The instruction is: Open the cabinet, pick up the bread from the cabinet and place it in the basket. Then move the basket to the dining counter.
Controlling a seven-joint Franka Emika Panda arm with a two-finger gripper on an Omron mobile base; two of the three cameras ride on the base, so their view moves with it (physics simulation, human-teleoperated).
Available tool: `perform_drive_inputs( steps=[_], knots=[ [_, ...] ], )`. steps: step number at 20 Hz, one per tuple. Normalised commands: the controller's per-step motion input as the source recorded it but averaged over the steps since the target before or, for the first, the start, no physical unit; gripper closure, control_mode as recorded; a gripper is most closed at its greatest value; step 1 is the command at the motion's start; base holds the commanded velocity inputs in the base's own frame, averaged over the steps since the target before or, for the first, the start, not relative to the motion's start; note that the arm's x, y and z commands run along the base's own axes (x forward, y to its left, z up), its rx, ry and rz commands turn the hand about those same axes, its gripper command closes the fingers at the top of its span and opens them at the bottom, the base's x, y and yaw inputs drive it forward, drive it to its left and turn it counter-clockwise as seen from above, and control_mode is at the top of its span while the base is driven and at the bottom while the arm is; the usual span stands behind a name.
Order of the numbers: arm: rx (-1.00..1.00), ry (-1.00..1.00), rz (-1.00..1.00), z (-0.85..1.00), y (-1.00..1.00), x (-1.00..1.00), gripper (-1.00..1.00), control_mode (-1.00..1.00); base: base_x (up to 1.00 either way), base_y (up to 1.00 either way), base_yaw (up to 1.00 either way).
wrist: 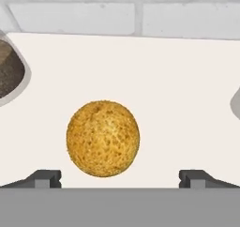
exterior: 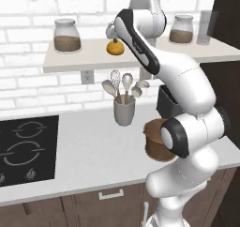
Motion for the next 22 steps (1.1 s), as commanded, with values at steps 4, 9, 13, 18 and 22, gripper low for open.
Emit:
perform_drive_inputs(
  steps=[4,9,13,18,22],
  knots=[
    [0.0,0.0,0.0,-0.08,0.19,0.0,-1.0,-1.0,0.0,0.0,0.0],
    [0.0,0.0,0.0,-0.31,0.26,0.04,-1.0,-1.0,0.0,0.0,0.0],
    [0.0,0.0,0.0,-0.21,0.05,0.01,-1.0,-1.0,0.0,0.0,0.0],
    [-0.01,0.0,0.0,-0.13,0.0,0.05,-1.0,-1.0,0.0,0.0,0.0],
    [-0.01,0.0,0.0,-0.08,0.0,0.19,-1.0,-1.0,0.0,0.0,0.0]
  ],
)
